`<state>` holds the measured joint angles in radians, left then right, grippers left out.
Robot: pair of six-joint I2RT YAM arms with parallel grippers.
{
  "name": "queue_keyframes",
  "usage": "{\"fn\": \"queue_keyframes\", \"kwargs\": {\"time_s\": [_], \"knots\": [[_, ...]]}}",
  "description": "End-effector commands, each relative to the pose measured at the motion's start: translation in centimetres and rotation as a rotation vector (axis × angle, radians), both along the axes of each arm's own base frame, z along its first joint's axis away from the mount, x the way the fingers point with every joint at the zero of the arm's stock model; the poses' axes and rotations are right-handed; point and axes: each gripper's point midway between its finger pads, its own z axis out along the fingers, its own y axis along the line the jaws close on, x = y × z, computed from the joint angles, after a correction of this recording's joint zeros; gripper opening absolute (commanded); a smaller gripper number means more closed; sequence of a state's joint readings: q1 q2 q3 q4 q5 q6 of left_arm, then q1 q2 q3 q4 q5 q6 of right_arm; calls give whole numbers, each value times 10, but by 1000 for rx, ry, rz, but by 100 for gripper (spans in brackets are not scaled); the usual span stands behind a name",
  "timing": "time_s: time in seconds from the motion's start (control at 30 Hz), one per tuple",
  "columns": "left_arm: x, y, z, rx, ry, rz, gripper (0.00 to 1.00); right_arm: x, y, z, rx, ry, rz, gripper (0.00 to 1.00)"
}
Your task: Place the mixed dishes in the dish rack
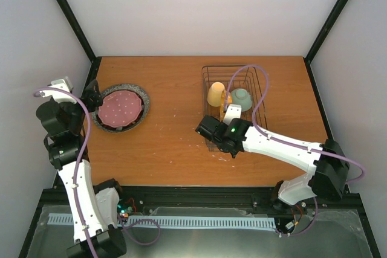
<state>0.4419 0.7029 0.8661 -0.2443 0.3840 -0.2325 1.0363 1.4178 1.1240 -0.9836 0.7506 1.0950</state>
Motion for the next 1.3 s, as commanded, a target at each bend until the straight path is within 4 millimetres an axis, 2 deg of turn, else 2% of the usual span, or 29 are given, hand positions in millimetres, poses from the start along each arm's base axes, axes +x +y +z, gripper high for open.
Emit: {"fn": "queue_keyframes", "kwargs": {"time_s": [0.0,0.33,0.53,0.8,1.0,1.27], "knots": [[-1,0,8,26,-21,4,100,14,1,50,109,-175,-53,3],[-3,0,8,28,-21,8,100,10,-11,66,119,-207,-66,3],[-4,0,11,32,-25,12,100,12,1,53,129,-172,-39,3],[-5,0,10,31,-25,13,100,13,20,50,135,-157,6,3],[-6,0,9,36,-25,15,100,14,32,29,94,-104,36,3],[-6,0,6,39,-19,16,100,15,37,0,7,-43,46,3]]}}
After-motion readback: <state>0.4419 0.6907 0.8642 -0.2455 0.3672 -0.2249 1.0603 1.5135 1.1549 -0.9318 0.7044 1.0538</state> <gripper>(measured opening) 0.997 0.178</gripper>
